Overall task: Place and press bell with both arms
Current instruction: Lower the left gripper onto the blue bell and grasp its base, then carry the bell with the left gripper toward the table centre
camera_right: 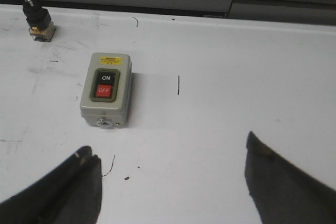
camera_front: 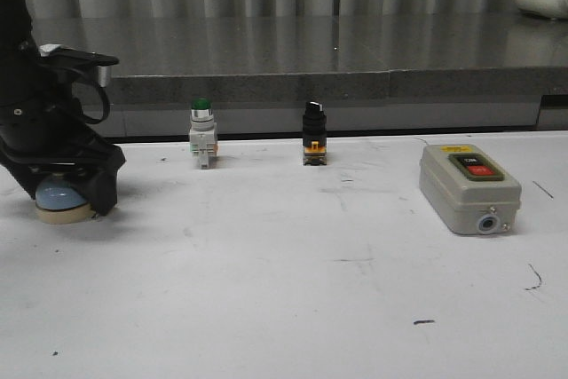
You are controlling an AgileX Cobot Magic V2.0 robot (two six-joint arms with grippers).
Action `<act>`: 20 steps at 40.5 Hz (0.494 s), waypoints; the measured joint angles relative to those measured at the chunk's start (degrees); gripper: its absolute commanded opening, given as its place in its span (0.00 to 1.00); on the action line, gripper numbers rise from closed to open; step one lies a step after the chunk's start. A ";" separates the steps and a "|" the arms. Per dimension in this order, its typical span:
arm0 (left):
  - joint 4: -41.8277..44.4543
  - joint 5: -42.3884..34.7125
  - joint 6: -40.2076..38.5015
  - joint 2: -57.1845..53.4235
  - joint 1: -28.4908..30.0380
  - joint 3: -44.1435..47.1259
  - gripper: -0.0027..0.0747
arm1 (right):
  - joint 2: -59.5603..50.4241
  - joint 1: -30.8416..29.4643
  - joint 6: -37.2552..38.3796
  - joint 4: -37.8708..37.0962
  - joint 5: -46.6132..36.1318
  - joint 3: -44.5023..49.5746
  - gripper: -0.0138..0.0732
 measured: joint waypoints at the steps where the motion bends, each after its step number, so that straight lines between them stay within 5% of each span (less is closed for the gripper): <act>1: 0.00 0.00 0.00 0.00 0.00 0.00 0.59 | 0.00 0.00 0.00 0.00 0.00 0.00 0.83; 20: -3.27 6.50 0.00 0.03 0.00 -4.97 0.51 | 0.00 0.00 0.00 0.00 0.00 0.00 0.83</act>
